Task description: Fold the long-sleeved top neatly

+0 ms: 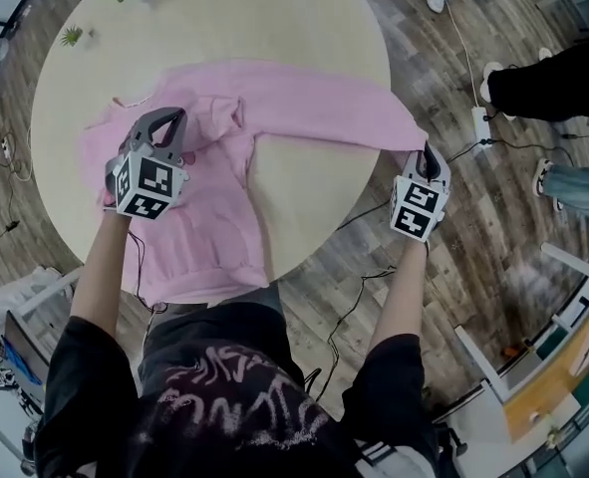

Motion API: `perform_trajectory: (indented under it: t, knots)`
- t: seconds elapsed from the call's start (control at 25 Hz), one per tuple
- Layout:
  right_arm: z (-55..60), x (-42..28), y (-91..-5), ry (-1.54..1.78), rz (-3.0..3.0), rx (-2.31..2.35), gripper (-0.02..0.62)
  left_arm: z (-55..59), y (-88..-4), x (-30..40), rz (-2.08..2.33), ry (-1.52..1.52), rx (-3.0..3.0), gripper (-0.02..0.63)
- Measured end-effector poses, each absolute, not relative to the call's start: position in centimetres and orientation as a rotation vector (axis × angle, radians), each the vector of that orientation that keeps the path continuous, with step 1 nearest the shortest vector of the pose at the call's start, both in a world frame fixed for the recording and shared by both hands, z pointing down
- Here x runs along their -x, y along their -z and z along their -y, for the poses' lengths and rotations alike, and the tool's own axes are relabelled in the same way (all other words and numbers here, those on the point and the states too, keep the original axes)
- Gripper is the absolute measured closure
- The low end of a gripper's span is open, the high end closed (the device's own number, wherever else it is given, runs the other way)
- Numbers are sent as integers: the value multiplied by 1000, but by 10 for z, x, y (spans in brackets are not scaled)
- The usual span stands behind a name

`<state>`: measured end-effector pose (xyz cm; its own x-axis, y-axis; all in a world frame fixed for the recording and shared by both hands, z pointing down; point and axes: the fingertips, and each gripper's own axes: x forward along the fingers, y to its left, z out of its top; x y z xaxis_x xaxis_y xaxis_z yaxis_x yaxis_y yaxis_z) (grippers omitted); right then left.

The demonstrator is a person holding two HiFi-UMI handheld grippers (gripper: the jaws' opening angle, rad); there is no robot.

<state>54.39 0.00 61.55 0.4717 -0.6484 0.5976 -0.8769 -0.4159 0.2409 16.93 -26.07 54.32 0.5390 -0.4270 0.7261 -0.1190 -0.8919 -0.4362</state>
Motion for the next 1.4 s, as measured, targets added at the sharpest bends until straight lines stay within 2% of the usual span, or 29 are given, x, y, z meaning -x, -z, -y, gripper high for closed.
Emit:
perform_trajectory:
  t: [0.32,0.6,1.04,1.4]
  knots:
    - [36,-512,-500,-337,1281,-2183,565,257,-514,-111,-544,1235,2514,592]
    - [114,-423,-434,-151,1433,-2092,563,264,-494,-33,-720,1178,2572,592]
    - [205,-257,-404,33,1660,-1886,563,262,-503,113,-959,1205,2587,592]
    - [260,-137,-418,132,1811,-1683,563,240,-525,190,-1080,1266,2594,592]
